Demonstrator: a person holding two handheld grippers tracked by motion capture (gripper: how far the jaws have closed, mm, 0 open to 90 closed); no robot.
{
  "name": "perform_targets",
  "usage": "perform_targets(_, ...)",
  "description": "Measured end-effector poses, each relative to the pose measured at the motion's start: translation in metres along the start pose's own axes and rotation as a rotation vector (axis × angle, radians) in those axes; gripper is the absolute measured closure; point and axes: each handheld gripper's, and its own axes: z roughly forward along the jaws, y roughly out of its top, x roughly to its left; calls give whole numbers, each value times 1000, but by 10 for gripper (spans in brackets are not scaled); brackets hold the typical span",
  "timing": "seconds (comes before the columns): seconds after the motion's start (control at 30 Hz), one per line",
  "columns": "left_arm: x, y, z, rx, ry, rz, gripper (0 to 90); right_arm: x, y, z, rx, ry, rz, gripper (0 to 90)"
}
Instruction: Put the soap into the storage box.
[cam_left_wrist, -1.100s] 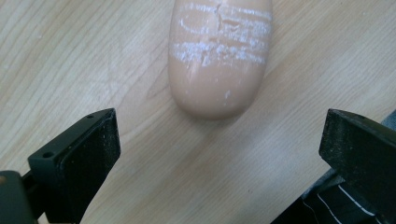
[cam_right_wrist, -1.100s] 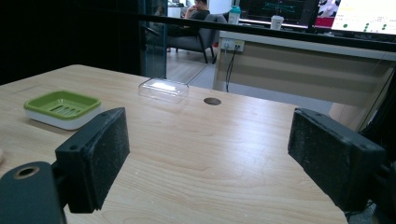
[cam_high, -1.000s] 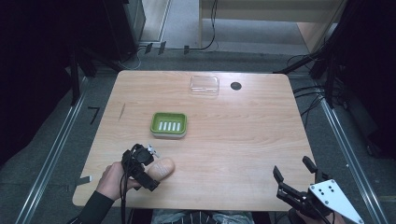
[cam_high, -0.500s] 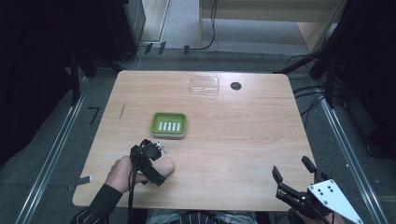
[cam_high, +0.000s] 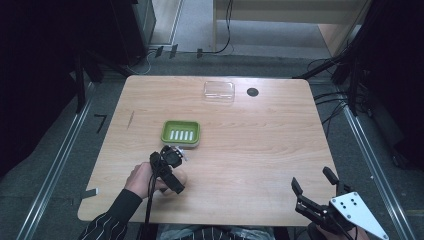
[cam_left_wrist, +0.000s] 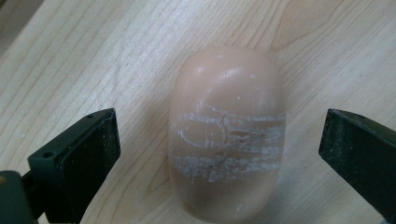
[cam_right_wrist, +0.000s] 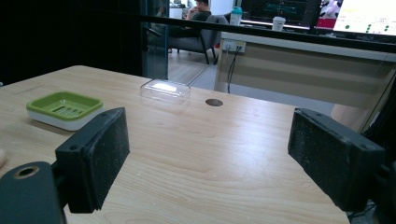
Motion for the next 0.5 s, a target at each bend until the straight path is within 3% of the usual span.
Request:
perform_targets(0.43, 3, -4, 11, 30, -13, 14, 0, 0, 0, 0, -3, 3, -4, 132)
perform_targets(0.5, 4, -5, 10, 29, -21, 20, 40, 0, 0, 0, -4, 3, -6, 132)
